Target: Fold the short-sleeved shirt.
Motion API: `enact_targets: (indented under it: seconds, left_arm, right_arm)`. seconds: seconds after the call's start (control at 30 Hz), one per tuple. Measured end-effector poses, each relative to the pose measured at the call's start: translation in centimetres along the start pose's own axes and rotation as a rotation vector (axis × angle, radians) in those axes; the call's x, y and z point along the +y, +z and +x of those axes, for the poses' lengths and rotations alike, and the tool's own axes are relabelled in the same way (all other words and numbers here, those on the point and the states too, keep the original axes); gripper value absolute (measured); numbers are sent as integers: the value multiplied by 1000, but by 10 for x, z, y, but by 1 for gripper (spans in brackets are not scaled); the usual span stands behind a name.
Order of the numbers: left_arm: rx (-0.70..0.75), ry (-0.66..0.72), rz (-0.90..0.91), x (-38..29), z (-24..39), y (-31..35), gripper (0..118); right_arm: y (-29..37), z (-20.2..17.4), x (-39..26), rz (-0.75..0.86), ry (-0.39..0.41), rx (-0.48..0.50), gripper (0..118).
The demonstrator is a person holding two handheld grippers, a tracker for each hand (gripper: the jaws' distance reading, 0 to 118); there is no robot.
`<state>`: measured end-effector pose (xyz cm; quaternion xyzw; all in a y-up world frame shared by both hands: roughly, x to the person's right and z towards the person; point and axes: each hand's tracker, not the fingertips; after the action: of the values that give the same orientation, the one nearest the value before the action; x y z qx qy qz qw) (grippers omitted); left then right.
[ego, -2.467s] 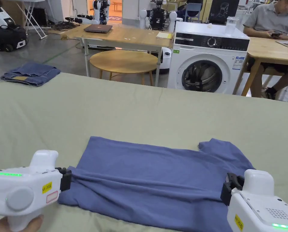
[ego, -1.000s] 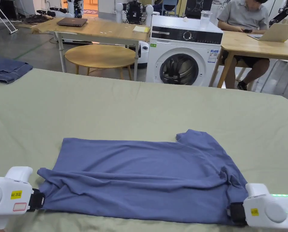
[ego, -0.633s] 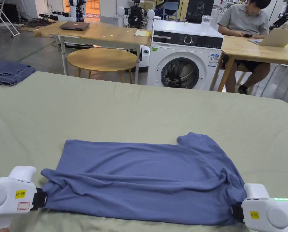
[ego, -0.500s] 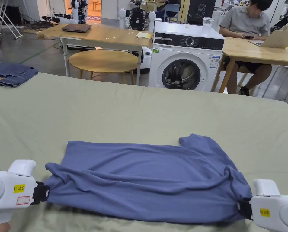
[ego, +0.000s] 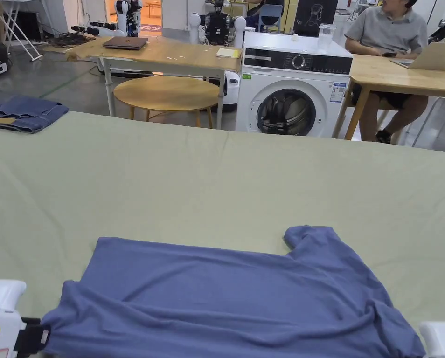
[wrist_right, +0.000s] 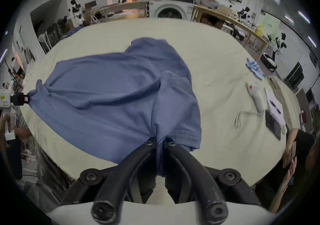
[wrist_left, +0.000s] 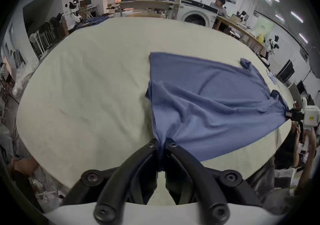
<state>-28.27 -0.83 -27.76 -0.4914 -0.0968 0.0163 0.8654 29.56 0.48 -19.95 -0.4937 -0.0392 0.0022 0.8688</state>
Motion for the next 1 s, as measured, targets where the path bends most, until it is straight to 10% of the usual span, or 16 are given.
enact_targets:
  seconds: [0.33, 0.5, 0.83, 1.0]
  left_arm:
    - [7, 43, -53, -25, -3, -39, 1]
    - [22, 66, -24, -13, 2, -18, 28]
    - [26, -14, 445, 24, 58, 27, 39]
    - [41, -83, 614, 31, 84, 29, 28]
  right_arm:
    - [-56, -1, -25, -48, -22, -29, 9]
    - [-23, -2, -10, 56, -3, -113, 65]
    - [32, -53, 33, 551, -60, -78, 62]
    - [31, -99, 45, 730, -27, -48, 15]
